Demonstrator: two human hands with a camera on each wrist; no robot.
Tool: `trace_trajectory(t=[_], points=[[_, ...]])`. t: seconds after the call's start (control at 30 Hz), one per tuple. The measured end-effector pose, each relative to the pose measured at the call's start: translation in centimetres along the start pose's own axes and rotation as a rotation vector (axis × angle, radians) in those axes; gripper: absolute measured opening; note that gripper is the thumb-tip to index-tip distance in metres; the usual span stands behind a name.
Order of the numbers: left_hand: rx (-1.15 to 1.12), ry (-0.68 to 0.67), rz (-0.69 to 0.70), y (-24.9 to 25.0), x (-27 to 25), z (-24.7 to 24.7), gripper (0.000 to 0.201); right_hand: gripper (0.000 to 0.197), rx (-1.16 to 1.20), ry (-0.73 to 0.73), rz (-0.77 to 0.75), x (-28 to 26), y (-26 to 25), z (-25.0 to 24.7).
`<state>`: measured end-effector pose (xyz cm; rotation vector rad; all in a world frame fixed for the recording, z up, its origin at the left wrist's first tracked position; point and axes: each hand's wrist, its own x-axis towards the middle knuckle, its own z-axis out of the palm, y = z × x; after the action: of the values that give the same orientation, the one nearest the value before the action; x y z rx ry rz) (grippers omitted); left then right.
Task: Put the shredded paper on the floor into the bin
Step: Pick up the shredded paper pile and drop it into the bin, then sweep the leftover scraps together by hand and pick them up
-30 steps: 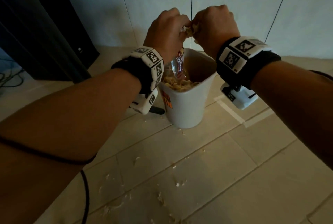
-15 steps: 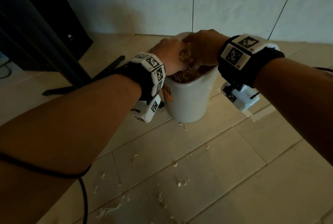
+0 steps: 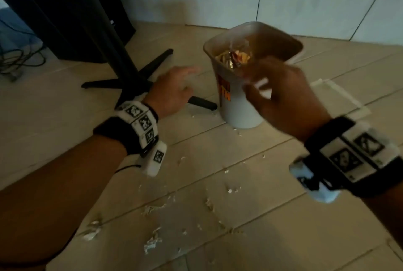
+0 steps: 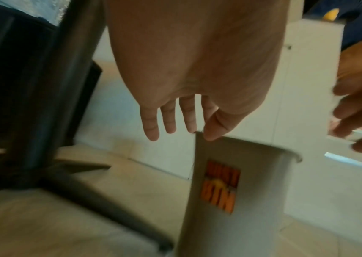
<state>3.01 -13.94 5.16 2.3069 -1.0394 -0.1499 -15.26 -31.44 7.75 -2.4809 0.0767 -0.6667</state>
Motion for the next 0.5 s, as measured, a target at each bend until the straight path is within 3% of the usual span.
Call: trace_trajectory(t=[0.23,0.5], points=[[0.215,-0.433,-0.356,-9.7,-9.5,6.3,0.063,0.035,-0.024,-0.516,0.233,-7.6,1.0,10.8],[0.334,-0.75,-0.355,-12.7,-11.5,12.3,0.078,0.056,-0.159,-0.839,0.427,-11.4,4.7,18.2]])
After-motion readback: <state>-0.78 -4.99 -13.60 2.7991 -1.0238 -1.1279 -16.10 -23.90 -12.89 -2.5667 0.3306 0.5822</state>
